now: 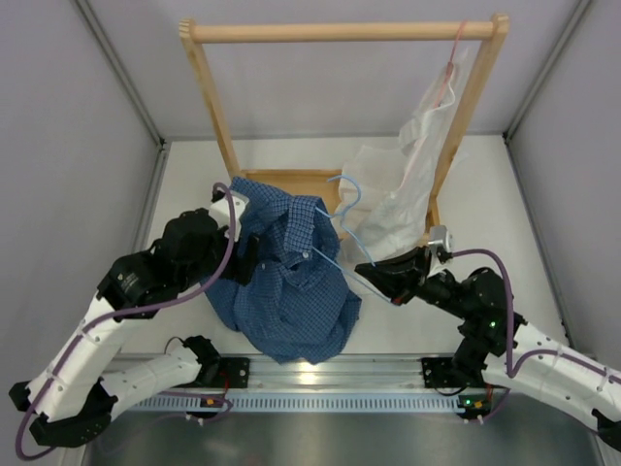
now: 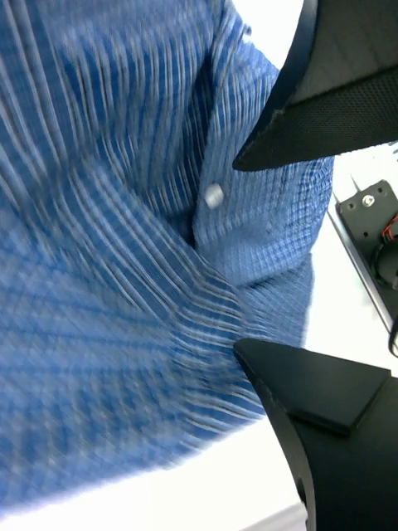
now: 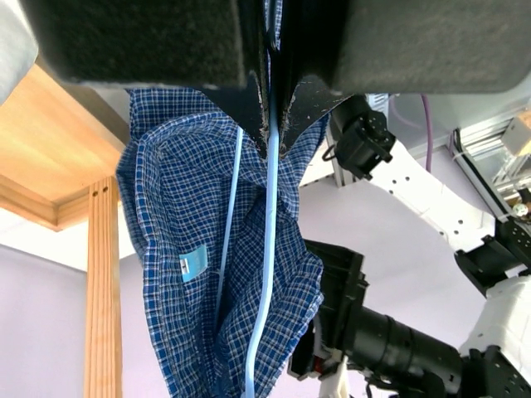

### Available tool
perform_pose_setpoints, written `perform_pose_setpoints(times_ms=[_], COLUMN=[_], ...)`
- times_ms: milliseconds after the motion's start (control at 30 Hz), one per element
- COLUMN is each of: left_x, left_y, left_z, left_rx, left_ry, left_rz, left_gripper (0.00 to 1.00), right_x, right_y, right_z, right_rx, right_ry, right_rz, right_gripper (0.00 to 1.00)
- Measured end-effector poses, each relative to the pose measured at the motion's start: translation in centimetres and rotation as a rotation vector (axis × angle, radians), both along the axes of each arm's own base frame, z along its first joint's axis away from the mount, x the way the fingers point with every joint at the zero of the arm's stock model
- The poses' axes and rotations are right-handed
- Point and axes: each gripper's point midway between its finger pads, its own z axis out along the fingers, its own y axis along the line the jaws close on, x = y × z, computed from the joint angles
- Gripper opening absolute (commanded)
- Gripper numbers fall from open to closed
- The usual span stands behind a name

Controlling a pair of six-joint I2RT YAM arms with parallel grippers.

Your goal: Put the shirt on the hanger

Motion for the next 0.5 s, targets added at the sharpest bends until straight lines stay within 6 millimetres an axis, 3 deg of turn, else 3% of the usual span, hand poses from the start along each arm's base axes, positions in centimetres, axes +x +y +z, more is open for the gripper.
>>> perform_pose_setpoints(times_ms=[200,233,300,367,500], left_x=[1.4,1.7,2.3,2.9,3.5], left_y=[2.0,2.4,3.1,3.6,4.4], left_z=[-0.2,-0.3,-0.5,-0.6,-0.6], left_rx=[0.067,0.084,0.127,0.169,0.211], left_ry=[-0.030,-0.035,-0.045,-0.053,-0.072], left_rz=[0.137,0.161,0.205,0.236,0.284], left_gripper=[0.60,0.60,0.68,0.96,0.98], right_x=[-0.2,-0.3,-0.3,-0.3,-0.9], right_y=[-0.3,-0.3,-0.2,-0.1,0.0], right_z=[0.3,0.4,0.3,0.2,0.4], right_rx=[0.011,0.012,0.010,0.009,0.016], right_ry=[-0.005,-0.004,0.001,0.002,0.003], right_rz=[0.003,0.004,0.009,0.014,0.047], right_gripper=[0.00,0.00,0.00,0.00,0.00])
